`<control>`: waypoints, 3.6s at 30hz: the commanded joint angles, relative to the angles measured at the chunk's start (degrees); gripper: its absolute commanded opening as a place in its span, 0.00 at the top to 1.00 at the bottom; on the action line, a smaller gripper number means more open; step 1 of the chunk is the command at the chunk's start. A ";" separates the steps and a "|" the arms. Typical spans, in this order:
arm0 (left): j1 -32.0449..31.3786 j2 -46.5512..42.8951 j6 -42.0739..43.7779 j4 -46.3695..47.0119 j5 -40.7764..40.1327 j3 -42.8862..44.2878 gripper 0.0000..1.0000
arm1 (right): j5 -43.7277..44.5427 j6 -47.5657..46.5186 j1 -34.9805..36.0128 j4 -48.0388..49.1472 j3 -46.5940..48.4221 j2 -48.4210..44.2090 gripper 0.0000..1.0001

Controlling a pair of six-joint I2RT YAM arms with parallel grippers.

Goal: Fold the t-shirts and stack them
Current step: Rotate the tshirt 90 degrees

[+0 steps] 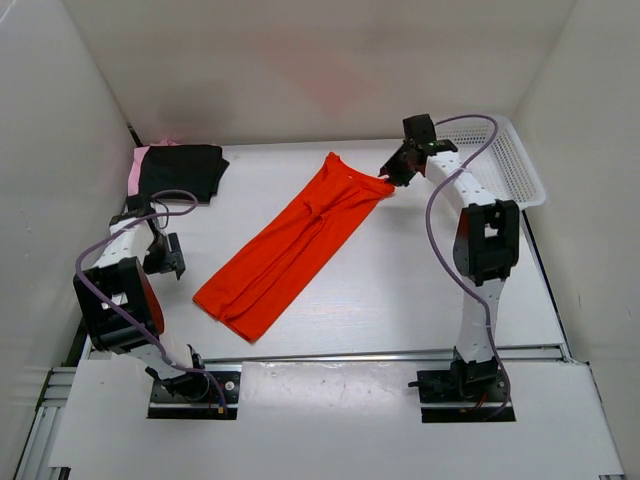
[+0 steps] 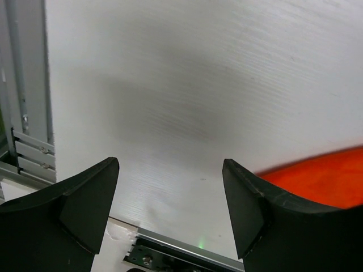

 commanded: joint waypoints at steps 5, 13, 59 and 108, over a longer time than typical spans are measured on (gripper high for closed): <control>-3.08 -1.77 -0.19 -3.26 8.28 -2.83 0.14 | 1.63 10.55 -1.29 -6.16 3.73 11.56 0.63; -3.08 -1.61 -0.19 -2.73 7.22 -3.63 0.13 | -1.61 19.08 -0.77 -6.16 14.07 23.32 0.77; -60.04 7.01 -0.19 -3.17 3.89 9.21 0.41 | -24.64 8.72 28.76 31.47 -59.03 -23.51 0.49; -54.41 9.39 -0.19 -3.95 7.66 5.95 0.90 | -29.83 10.48 29.64 26.98 -57.00 -12.25 1.00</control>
